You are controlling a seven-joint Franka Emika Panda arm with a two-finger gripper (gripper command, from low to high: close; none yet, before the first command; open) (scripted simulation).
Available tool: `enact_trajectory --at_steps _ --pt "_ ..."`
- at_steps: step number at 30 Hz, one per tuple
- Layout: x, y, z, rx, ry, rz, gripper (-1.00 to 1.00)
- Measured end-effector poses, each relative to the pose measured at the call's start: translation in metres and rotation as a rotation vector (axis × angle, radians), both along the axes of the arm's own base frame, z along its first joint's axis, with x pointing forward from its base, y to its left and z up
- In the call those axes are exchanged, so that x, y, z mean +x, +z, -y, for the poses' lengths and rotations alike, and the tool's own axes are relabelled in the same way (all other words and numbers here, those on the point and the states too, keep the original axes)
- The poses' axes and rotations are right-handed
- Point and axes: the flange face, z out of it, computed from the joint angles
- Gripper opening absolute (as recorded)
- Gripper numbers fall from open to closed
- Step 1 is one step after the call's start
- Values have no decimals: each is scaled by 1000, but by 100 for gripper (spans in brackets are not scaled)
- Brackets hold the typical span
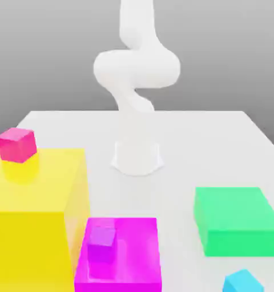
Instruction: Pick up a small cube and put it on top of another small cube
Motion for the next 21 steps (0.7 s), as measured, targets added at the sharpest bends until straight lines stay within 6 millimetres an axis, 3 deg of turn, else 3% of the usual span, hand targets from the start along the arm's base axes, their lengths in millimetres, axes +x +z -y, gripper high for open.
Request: enact_trajectory --at_steps 5,11,16,21 --pt "59 -64 -29 -40 49 -125 0" --pt "112 -152 -66 -81 117 -270 0" --pt "140 -234 -99 -109 181 -388 0" --pt "151 -321 -137 -132 258 -505 0"
